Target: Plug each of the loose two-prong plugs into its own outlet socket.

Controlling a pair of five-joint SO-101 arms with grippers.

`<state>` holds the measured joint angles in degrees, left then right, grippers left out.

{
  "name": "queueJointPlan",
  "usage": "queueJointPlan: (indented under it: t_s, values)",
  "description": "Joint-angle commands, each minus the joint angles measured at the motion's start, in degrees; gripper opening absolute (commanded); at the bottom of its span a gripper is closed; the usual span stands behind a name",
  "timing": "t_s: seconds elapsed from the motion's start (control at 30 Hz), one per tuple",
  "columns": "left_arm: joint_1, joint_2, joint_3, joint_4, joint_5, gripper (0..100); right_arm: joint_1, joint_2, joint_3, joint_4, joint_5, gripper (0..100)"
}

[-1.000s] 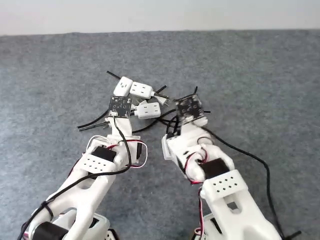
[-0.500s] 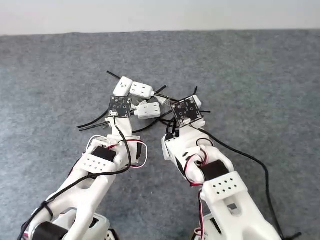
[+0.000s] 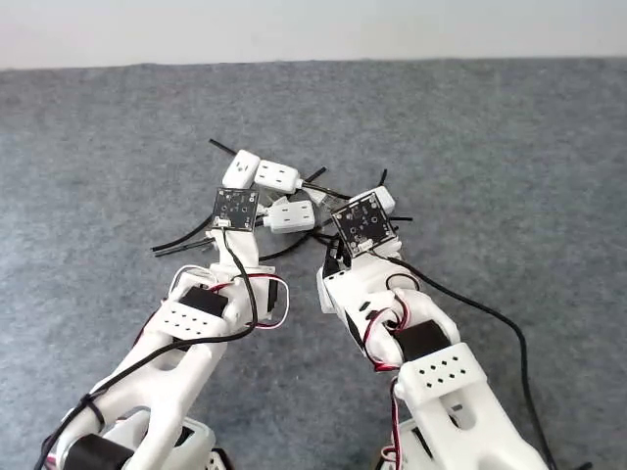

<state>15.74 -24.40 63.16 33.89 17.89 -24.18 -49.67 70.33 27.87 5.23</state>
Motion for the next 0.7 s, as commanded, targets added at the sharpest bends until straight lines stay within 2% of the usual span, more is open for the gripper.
queueJointPlan:
  t_s: [0.0,0.37,0.67]
  values:
    - [-0.2,-1.5,-0.6,-1.3,-0.5,1,0.3,-1.8,-0.4,-1.2,0.9,0.8]
    - [-0.2,-1.5,-0.6,-1.3,-0.5,1,0.3,-1.5,-0.8,-1.1,0.5,0.8]
    - [-0.3,-1.5,-0.6,-1.3,-0.5,1,0.7,9.7,-6.8,-0.7,0.6,0.8]
